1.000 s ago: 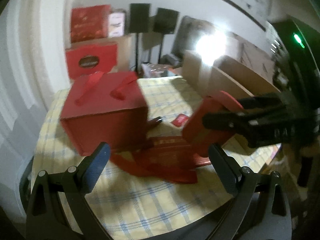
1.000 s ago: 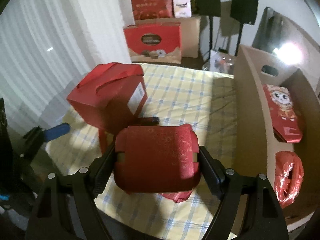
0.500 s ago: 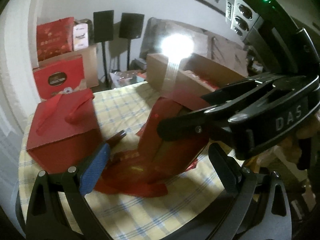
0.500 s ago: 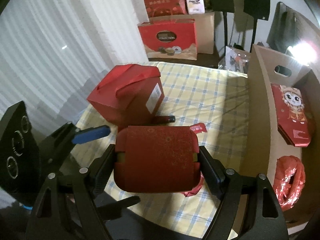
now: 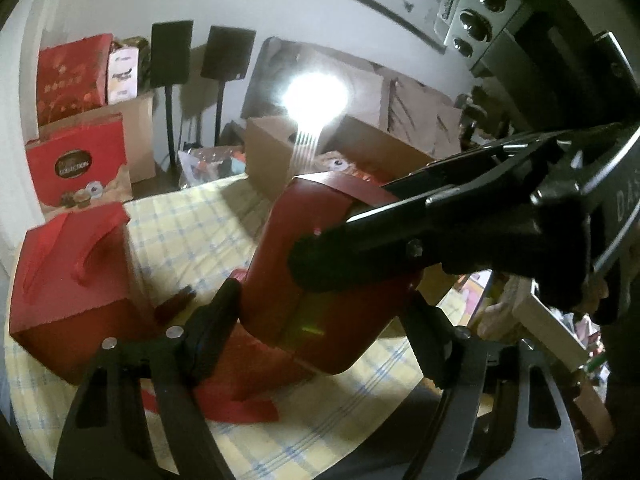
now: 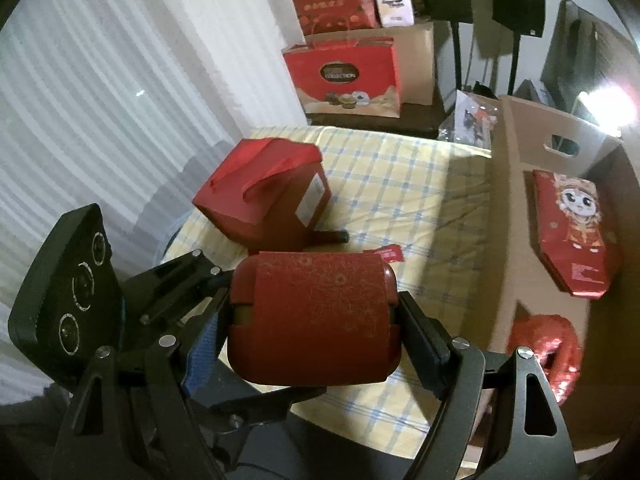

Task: Organize objects
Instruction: 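Carry the red rounded box over the cardboard box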

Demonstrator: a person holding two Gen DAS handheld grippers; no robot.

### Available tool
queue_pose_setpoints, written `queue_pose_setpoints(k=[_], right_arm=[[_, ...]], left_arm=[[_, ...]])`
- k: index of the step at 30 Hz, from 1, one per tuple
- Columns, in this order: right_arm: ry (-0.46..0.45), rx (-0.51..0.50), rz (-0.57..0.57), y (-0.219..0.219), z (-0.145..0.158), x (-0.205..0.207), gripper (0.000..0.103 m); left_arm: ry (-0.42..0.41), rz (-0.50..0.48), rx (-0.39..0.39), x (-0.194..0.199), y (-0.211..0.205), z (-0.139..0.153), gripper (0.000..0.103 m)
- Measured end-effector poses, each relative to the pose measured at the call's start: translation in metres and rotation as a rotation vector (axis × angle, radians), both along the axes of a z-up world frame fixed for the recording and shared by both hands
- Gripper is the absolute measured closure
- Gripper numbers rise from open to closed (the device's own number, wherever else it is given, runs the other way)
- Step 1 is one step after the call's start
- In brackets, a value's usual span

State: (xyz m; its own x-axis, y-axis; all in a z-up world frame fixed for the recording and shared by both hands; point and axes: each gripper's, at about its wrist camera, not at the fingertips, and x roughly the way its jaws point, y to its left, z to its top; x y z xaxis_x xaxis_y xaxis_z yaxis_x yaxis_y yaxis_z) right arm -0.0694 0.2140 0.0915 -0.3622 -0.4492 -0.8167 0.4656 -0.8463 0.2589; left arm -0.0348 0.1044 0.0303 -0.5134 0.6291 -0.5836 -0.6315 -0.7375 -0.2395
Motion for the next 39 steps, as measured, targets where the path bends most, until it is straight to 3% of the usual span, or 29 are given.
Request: queue_pose_setpoints(k=[8,13,23,30,39], right_arm=[[0.015,-0.07,-0.111,0.045,0.021,-0.004,0.017],[0.011,-0.16,-0.197,0.074,0.016,-0.002,0.014],[-0.003,-0.159,-0.241,0.114,0.025,-0.007,0.015],[-0.052,-0.132,-0.289,0.166,0.035,-0.018,0.016],[-0.095,-0.011,-0.328,0.222,0.036,-0.03,0.016]], left_arm=[[-0.048,0.018,0.149,-0.014,0.021,0.018,0.03],[-0.153,0.056,0.252,-0.031,0.027,0.022,0.031],[-0.201,0.021,0.235,-0.04,0.068,0.029,0.031],[-0.239,-0.074,0.211,-0.054,0.126,0.037,0.032],[-0.277,-0.173,0.152,-0.057,0.191,0.026,0.032]])
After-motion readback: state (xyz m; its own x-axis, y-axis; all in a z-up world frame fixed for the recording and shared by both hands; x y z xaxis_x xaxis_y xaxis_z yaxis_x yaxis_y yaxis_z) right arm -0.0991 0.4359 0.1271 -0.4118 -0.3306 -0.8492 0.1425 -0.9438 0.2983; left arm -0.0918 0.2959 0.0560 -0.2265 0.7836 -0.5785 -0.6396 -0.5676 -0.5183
